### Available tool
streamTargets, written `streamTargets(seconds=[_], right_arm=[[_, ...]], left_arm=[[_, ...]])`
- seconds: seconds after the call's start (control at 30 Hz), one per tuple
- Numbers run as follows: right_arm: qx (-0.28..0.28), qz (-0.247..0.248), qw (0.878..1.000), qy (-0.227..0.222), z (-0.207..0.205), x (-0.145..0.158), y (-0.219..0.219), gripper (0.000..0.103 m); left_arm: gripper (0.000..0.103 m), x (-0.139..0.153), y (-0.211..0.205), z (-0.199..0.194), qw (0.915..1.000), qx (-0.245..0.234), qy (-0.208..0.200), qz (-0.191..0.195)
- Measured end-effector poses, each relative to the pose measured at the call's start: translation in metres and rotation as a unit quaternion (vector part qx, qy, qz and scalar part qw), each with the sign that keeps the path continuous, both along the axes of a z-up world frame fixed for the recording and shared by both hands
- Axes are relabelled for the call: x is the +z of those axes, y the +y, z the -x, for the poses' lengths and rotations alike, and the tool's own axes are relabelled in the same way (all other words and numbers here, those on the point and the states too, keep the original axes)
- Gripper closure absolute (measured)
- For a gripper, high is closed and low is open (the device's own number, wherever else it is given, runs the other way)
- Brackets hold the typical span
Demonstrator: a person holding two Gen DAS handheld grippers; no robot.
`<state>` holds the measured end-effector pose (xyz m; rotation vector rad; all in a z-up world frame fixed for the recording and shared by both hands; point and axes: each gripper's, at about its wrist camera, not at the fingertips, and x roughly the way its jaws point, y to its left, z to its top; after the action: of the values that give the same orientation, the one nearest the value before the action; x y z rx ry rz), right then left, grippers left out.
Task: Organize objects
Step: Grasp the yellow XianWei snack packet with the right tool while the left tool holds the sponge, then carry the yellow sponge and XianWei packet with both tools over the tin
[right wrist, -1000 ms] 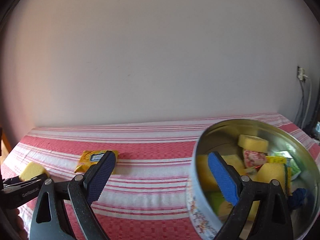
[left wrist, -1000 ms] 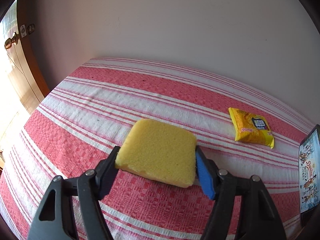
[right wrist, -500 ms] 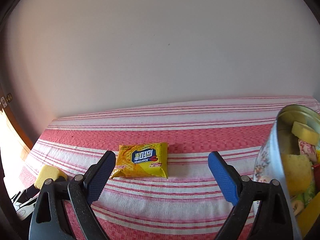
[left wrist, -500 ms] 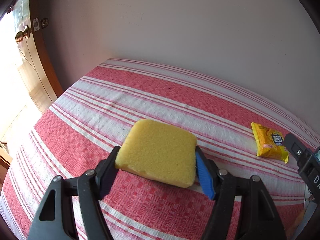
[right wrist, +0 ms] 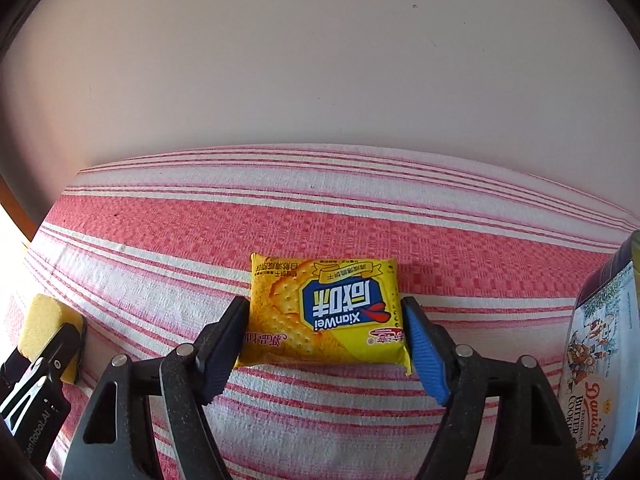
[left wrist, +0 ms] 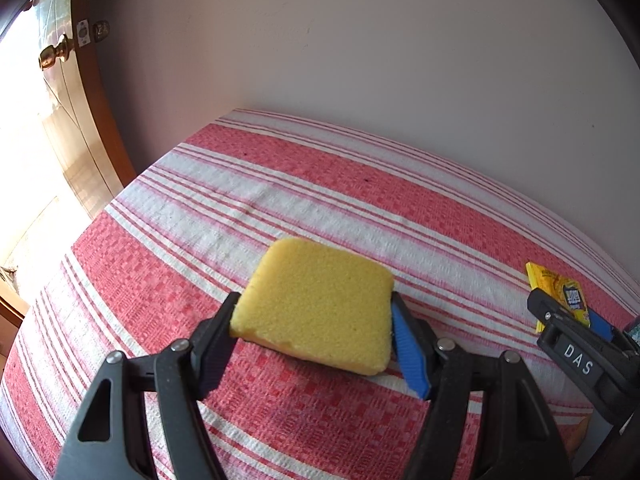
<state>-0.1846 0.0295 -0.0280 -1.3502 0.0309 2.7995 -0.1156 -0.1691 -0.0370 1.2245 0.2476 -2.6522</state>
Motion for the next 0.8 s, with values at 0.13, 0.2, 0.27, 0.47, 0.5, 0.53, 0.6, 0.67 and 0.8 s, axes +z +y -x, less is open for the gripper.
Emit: streamTargets(seconds=[0.13, 0.2, 0.27, 0.47, 0.5, 0.53, 0.6, 0.67, 0.8], right_arm=[[0.017, 0.019, 1.000, 0.007, -0.011, 0.003, 0.008, 0.028], [0.020, 0.030, 0.999, 0.020, -0.021, 0.007, 0.014, 0.028], [0.017, 0.033, 0.998, 0.043, -0.036, 0.013, 0.021, 0.028], [0.017, 0.023, 0.991, 0.130, -0.090, 0.033, 0.038, 0.028], [0.013, 0.022, 0.989, 0.146, -0.099, 0.036, 0.042, 0.028], [0.008, 0.021, 0.987, 0.162, -0.108, 0.039, 0.044, 0.028], [0.001, 0.017, 0.982, 0.191, -0.123, 0.044, 0.049, 0.028], [-0.002, 0.009, 0.977, 0.215, -0.137, 0.050, 0.050, 0.028], [-0.003, -0.010, 0.970, 0.244, -0.153, 0.055, 0.050, 0.028]], left_arm=[[0.032, 0.000, 0.002, -0.001, 1.0000, -0.002, 0.002, -0.001], [0.032, 0.001, 0.003, -0.002, 0.9999, -0.009, 0.008, 0.001], [0.032, 0.005, 0.006, -0.005, 0.9997, -0.014, 0.018, 0.009], [0.032, 0.017, 0.023, -0.019, 0.9971, -0.032, 0.063, 0.026], [0.032, 0.019, 0.026, -0.021, 0.9966, -0.035, 0.069, 0.027], [0.032, 0.021, 0.028, -0.023, 0.9960, -0.038, 0.076, 0.027], [0.032, 0.024, 0.031, -0.026, 0.9947, -0.043, 0.089, 0.030], [0.032, 0.027, 0.032, -0.029, 0.9934, -0.045, 0.100, 0.032], [0.032, 0.029, 0.033, -0.032, 0.9923, -0.046, 0.111, 0.030]])
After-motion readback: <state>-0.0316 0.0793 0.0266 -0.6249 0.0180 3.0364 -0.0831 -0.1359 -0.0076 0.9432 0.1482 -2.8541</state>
